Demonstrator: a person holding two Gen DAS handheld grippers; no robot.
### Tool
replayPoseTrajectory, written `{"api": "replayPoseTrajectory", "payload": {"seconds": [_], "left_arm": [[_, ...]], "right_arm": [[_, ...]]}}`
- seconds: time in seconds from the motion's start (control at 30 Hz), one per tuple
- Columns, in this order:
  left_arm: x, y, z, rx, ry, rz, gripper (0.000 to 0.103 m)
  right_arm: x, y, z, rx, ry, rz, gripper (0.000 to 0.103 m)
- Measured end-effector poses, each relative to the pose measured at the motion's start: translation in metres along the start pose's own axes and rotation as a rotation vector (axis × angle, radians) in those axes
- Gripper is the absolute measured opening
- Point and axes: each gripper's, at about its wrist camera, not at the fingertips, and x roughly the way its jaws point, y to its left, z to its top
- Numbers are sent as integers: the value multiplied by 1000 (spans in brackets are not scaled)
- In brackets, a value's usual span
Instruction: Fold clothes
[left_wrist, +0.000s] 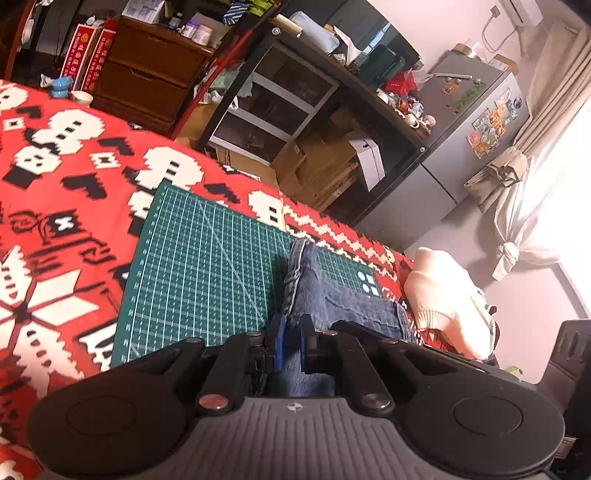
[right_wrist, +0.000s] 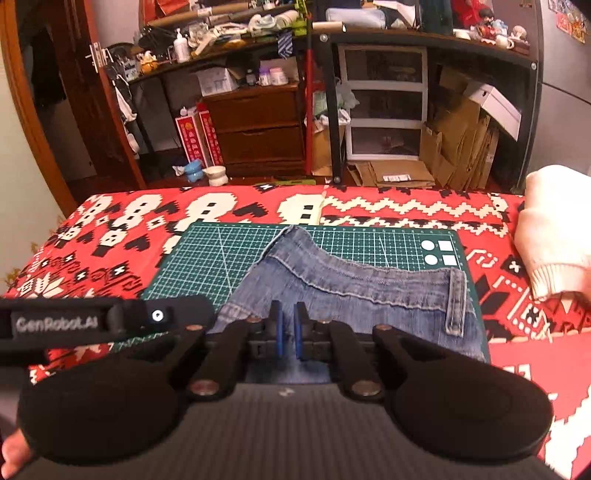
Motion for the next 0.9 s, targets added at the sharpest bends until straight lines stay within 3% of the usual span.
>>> {"api": "replayPoseTrajectory", "payload": {"seconds": [0.17,0.4,0.53,0.63,0.9], "left_arm": [[-4,5,-3,-16,10,-30,6],[-5,8,-9,-28,23,-45,6],[-8,11,-10,-35,21,-53,6],[-8,16,-10,-68,31,-67,6],[-4,15,-12,-72,66,-90,6]], "right_arm": [[-14,5,-13,-9,-19,15,7],[-6,18,-26,-93,40,5,7],[-9,20,-24,-64,46,11,7],[-15,23,-24,-48,34,61,7],[-3,28,-33,-75,54,51,5]]}}
